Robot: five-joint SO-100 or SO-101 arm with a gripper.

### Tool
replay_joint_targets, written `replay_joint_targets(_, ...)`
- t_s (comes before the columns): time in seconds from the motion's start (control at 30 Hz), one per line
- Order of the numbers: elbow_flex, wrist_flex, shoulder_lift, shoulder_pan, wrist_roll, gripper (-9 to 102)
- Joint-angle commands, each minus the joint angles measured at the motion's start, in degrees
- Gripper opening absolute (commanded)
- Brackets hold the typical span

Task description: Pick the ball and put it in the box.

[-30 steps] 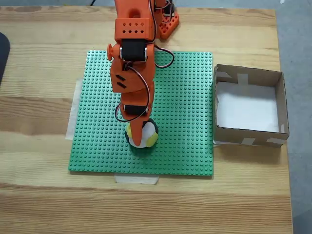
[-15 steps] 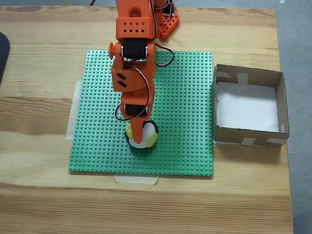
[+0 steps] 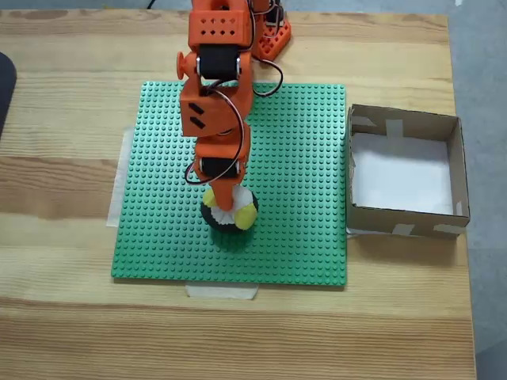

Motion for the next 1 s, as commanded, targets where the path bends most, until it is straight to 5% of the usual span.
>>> replay_joint_targets(0.0,-0.7,0.1,5.4,-0.7,0.9,-1)
replay_joint_targets(0.97,-15.7,14.2,17.5,-18.8,4.7,-1)
